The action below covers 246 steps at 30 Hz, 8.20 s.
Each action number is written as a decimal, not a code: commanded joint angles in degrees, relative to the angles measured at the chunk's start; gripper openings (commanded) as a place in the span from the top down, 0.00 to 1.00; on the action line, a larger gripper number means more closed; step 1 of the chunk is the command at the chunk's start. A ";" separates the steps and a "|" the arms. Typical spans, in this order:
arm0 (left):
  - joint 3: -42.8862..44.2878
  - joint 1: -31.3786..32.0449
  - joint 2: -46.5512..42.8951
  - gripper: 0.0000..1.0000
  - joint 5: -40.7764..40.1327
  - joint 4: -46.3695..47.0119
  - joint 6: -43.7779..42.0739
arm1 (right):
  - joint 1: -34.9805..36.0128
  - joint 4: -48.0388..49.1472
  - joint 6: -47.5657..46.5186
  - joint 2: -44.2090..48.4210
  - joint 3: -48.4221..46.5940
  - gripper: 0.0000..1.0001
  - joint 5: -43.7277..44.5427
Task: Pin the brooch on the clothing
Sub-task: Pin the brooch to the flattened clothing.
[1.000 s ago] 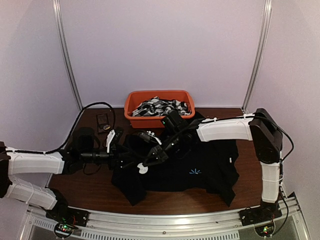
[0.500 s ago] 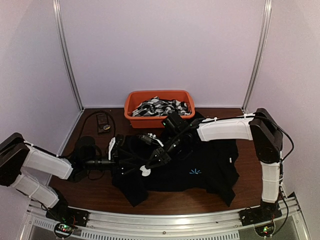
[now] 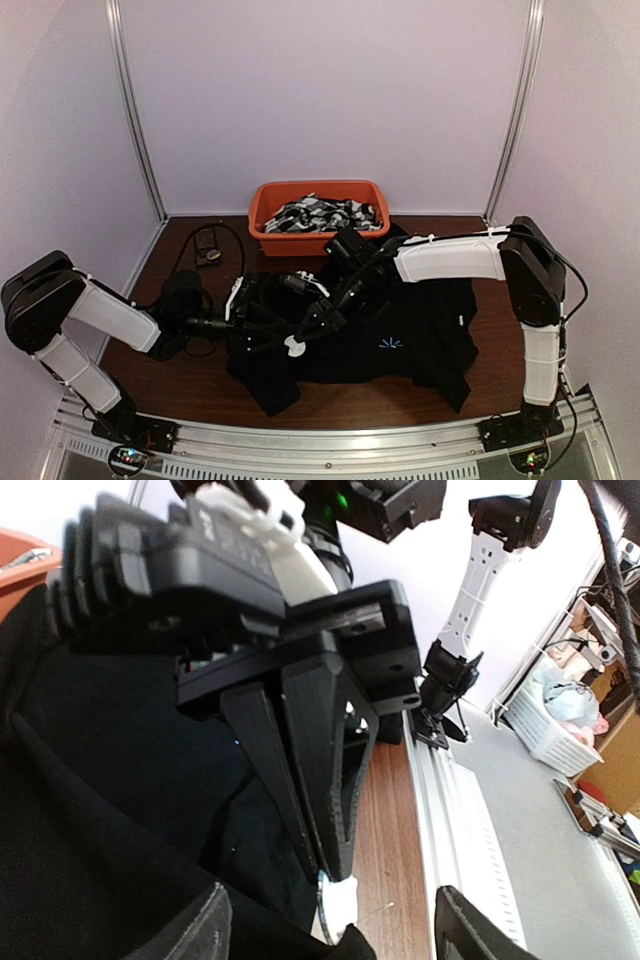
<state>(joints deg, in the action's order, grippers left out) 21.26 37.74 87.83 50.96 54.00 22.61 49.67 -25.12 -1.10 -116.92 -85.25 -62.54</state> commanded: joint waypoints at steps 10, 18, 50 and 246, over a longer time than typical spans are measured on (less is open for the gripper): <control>-0.02 2.63 -0.10 0.32 -4.39 1.05 7.09 | -0.82 -2.00 -1.31 2.03 -3.61 1.00 -1.34; -4.68 8.57 -11.84 0.03 -24.87 -10.26 13.21 | -0.81 -1.54 -1.59 2.33 -2.03 1.00 -1.74; 1.70 13.24 -23.59 0.10 -22.12 -31.11 4.84 | -1.23 -1.52 -3.13 5.57 -0.59 1.00 -1.31; 6.38 5.41 18.81 0.76 -8.61 26.61 15.34 | -0.17 -7.39 -7.78 3.50 -1.58 1.00 -2.54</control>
<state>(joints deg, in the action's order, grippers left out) 25.28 43.55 106.52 48.34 76.47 39.77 48.47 -31.99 -8.86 -113.58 -85.67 -61.17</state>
